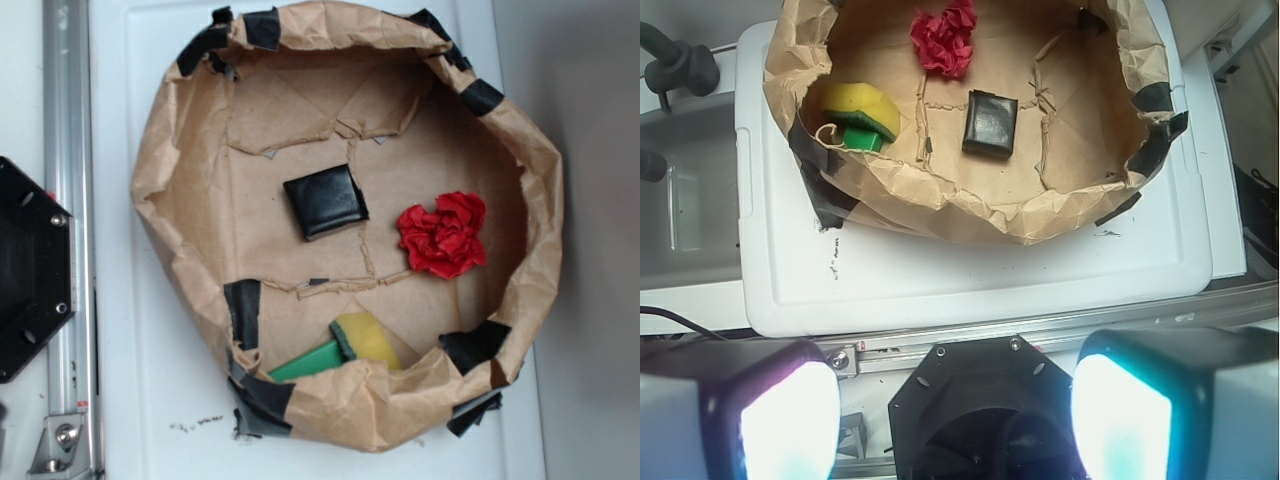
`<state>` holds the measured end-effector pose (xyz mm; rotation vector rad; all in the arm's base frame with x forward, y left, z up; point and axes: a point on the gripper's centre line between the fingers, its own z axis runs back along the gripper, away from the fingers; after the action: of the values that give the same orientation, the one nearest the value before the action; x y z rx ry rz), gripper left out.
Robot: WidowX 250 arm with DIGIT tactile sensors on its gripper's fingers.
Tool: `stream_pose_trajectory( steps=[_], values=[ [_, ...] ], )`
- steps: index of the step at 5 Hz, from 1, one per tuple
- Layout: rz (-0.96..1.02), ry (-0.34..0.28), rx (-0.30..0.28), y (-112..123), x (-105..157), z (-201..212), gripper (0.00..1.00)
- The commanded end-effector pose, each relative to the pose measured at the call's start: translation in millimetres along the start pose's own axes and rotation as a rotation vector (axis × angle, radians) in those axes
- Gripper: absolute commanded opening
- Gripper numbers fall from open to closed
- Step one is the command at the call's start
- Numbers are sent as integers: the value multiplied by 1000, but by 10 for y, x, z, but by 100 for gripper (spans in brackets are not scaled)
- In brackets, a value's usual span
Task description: Grab the black box.
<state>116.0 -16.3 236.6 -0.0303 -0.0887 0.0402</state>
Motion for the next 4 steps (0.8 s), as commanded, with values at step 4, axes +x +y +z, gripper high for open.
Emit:
stream_pose_trajectory(
  steps=[4],
  values=[
    [107,-125,-18,180,1260,-949,100]
  ],
)
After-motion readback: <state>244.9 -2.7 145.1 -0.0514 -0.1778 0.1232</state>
